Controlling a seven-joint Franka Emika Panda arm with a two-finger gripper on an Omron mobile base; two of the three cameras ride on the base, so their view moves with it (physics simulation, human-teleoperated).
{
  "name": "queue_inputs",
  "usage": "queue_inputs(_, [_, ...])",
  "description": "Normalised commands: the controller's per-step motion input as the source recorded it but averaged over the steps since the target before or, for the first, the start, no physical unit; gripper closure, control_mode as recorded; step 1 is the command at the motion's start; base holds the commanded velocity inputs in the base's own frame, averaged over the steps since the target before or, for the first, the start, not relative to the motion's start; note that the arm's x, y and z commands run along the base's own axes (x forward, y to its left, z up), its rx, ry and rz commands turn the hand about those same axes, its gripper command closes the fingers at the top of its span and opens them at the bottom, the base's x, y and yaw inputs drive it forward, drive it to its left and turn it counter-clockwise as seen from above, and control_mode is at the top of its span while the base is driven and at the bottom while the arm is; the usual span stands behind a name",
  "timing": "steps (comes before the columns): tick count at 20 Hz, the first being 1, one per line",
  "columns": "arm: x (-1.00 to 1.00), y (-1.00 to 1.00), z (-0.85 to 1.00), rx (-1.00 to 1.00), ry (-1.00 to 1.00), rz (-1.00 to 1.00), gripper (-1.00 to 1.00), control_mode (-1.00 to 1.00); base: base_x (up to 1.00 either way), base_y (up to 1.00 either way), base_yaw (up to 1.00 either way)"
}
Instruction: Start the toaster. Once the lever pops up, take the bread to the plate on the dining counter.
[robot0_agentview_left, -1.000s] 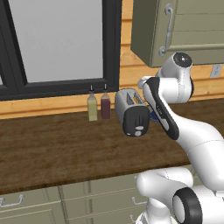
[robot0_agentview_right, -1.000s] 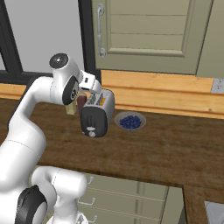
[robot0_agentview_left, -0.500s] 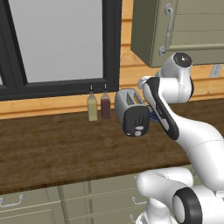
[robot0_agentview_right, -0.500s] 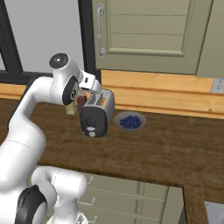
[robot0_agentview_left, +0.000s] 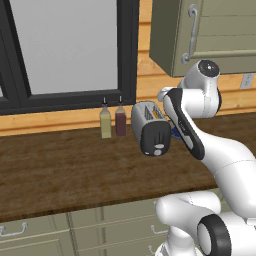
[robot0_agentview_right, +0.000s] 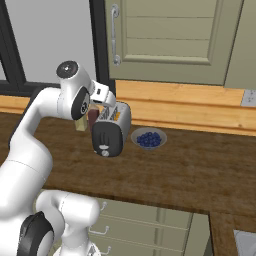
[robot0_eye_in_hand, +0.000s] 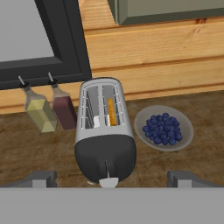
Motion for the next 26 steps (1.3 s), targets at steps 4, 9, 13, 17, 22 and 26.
queue_inputs(4, [0.00, 0.00, 0.00, 0.00, 0.00, 0.00, -1.00, -1.00, 0.00, 0.00, 0.00])
queue_inputs(9, [0.00, 0.00, 0.00, 0.00, 0.00, 0.00, -1.00, -1.00, 0.00, 0.00, 0.00])
queue_inputs(13, [0.00, 0.00, 0.00, 0.00, 0.00, 0.00, -1.00, -1.00, 0.00, 0.00, 0.00])
queue_inputs(17, [0.00, 0.00, 0.00, 0.00, 0.00, 0.00, -1.00, -1.00, 0.00, 0.00, 0.00])
queue_inputs(22, [0.00, 0.00, 0.00, 0.00, 0.00, 0.00, -1.00, -1.00, 0.00, 0.00, 0.00])
queue_inputs(26, [0.00, 0.00, 0.00, 0.00, 0.00, 0.00, -1.00, -1.00, 0.00, 0.00, 0.00])
